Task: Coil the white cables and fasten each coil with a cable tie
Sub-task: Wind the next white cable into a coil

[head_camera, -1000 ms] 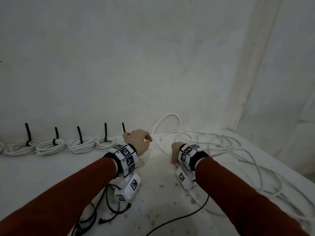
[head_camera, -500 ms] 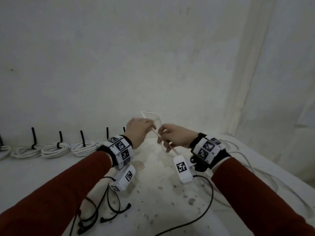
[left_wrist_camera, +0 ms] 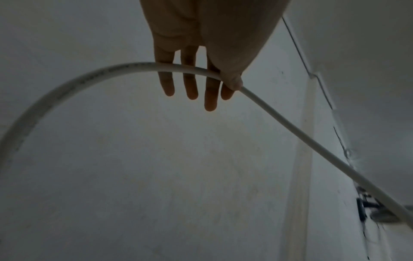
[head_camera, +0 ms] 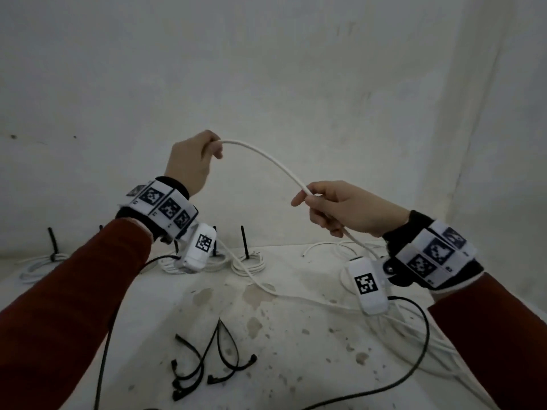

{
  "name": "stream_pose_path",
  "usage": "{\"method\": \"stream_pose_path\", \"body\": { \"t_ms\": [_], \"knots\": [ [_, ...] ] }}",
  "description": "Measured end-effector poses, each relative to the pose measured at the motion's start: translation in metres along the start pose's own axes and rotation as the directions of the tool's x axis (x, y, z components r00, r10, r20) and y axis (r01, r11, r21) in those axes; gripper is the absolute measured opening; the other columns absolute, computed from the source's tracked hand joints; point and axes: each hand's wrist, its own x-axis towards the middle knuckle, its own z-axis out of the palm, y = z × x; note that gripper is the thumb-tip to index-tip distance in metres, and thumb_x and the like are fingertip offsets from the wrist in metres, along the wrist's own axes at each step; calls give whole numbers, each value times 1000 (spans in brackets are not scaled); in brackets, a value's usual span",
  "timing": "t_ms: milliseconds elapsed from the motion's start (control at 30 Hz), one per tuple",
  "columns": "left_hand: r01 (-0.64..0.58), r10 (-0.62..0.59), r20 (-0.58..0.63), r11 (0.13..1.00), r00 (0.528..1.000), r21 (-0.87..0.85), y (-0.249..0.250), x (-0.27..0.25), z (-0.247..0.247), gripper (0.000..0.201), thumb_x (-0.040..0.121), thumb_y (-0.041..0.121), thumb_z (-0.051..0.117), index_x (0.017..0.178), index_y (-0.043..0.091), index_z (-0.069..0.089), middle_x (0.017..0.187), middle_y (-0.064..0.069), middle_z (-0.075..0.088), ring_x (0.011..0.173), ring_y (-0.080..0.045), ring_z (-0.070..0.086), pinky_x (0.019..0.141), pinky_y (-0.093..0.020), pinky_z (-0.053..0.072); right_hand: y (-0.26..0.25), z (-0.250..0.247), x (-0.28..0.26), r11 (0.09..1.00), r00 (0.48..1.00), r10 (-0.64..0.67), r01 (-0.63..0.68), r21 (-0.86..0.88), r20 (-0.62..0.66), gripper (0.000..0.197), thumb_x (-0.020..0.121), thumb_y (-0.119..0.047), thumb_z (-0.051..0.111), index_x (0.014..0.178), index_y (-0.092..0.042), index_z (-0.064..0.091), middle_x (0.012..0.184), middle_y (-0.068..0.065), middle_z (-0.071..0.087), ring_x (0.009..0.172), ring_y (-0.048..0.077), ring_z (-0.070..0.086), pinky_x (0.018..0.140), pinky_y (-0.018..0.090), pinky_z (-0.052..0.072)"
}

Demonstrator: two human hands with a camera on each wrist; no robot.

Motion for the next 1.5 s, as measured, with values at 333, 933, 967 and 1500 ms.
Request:
{"method": "stream_pose_path", "body": {
  "t_ms": [333,933,967,1500],
  "knots": [
    [341,-367,-140,922,920,-182,-56,3,-42,16,99,15,39,91,11,52,81,-9,62,64,-15,56,58,-16,44,28,-25,-5,868,979,20,-118,-482,-204,39,97,-43,46,68,-20,58,61,-6,51,54,6,46,60,24,39],
    [163,-192,155,970,969,180,-53,-71,-38,35,74,49,74,92,26,55,76,10,60,81,-16,58,82,-37,44,-28,17,47,960,891,19,111,259,-453,24,101,-22,42,83,-15,54,51,-3,33,38,9,21,40,16,18],
    [110,-123,143,989,982,95,-42,-72,-39,36,74,47,74,93,23,55,73,6,57,75,-16,56,77,-34,45,-28,21,51,958,886,27,109,264,-463,24,101,-23,42,83,-15,54,49,-3,32,38,10,19,40,15,17],
    [10,15,-113,975,994,221,-43,-44,-55,27,98,18,41,84,1,58,65,-1,45,60,-21,40,59,-29,24,-20,29,16,504,991,36,-128,854,127,20,94,-21,40,85,-10,53,49,-5,32,40,7,27,36,17,23]
  ]
}}
